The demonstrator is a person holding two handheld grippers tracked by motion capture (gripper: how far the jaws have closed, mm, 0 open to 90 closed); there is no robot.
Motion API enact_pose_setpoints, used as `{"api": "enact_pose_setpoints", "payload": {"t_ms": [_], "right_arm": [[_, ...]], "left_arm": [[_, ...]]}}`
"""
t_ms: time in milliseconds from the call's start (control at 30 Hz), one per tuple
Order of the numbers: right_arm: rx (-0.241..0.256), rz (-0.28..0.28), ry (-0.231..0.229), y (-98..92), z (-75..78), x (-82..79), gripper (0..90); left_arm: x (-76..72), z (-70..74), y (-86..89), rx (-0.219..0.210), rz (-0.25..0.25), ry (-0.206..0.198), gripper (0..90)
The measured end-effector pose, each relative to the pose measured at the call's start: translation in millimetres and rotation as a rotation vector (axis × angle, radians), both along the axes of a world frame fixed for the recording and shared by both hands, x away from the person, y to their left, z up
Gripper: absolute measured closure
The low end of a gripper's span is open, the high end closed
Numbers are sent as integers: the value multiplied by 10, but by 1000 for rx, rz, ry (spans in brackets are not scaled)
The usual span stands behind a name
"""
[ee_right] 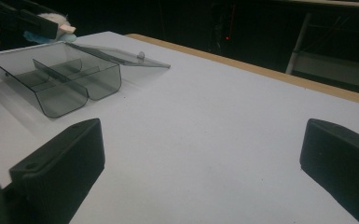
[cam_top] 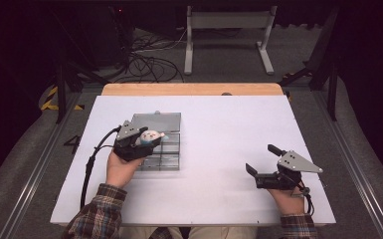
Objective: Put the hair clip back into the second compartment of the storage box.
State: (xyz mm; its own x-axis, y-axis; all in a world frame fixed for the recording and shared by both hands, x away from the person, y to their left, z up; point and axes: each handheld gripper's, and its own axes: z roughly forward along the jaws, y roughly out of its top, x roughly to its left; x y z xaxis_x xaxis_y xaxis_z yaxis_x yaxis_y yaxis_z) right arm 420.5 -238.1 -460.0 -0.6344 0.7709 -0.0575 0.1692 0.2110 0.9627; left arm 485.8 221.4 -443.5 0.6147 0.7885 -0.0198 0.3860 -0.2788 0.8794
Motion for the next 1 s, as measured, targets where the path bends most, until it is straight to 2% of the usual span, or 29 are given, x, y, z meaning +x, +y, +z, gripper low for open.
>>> {"api": "enact_pose_setpoints", "payload": {"t_ms": [133,200,333,367,733,900,1000], "right_arm": [[0,1,-1,0,0,0,3],[0,1,-1,-1,0,0,3],[0,0,-1,0,0,0,3],[0,1,-1,1,-1,1,3],[0,3,0,5,-4,2,3],[-1,1,0,2,-3,2,3],[-1,2,0,6,-5,3,3]], "left_arm": [[28,-17,5,15,8,5,321],[37,-30,-1,8,7,20,317],[52,-36,-6,24,12,17,310],[54,-33,-9,23,8,28,311],[54,-14,1,40,21,33,316],[-1,26,21,63,1,16,505],[-23,53,33,49,5,22,607]]}}
